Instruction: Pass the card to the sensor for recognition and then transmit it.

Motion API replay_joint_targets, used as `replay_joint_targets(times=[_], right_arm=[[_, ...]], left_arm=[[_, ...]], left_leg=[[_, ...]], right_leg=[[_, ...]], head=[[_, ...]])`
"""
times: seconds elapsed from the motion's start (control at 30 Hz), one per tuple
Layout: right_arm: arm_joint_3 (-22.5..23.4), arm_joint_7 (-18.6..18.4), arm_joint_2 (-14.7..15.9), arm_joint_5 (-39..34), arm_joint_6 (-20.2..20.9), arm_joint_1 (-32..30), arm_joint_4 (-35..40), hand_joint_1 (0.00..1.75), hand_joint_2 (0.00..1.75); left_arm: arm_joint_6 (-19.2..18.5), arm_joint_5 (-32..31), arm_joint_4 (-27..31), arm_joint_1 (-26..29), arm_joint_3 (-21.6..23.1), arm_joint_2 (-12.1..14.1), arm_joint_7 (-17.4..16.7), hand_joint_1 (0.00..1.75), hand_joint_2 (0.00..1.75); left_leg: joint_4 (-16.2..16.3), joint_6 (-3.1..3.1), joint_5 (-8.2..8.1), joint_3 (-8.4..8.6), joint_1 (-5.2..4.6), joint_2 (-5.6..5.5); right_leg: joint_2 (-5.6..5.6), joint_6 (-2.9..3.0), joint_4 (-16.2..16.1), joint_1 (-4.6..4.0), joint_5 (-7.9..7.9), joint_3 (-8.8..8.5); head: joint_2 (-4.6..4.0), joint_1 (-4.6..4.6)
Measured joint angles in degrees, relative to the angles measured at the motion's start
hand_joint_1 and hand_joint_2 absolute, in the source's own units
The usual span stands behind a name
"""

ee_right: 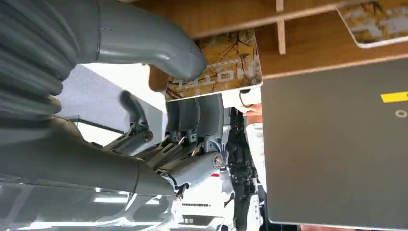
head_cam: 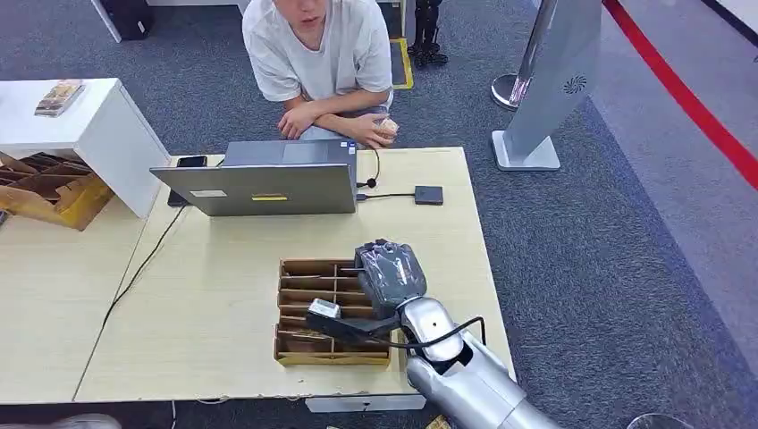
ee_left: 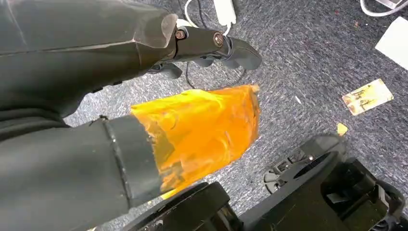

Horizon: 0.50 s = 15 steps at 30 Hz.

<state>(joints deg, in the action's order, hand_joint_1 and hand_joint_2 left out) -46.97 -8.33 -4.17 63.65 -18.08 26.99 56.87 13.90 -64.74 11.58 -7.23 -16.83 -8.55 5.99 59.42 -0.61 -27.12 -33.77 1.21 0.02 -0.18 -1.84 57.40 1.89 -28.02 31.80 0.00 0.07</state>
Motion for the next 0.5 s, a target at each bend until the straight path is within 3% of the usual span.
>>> replay_joint_targets(times=[0.1,0.5], right_arm=[[0.1,0.0,0.0,0.0,-0.2,0.1,-0.2,1.75,1.75],[0.2,0.3,0.0,0.0,-1.2,-0.1,-0.9,1.75,1.75]], left_arm=[[0.0,0.0,0.0,0.0,0.0,0.0,0.0,0.0,0.0],[0.0,0.1,0.0,0.0,0.1,0.0,0.1,0.0,0.0]], left_leg=[[0.0,0.0,0.0,0.01,0.0,0.0],[0.0,0.0,0.01,0.01,0.0,0.0]], right_leg=[[0.0,0.0,0.0,0.0,0.0,0.0],[0.0,0.0,0.0,0.0,0.0,-0.01]], head=[[0.0,0.0],[0.0,0.0]])
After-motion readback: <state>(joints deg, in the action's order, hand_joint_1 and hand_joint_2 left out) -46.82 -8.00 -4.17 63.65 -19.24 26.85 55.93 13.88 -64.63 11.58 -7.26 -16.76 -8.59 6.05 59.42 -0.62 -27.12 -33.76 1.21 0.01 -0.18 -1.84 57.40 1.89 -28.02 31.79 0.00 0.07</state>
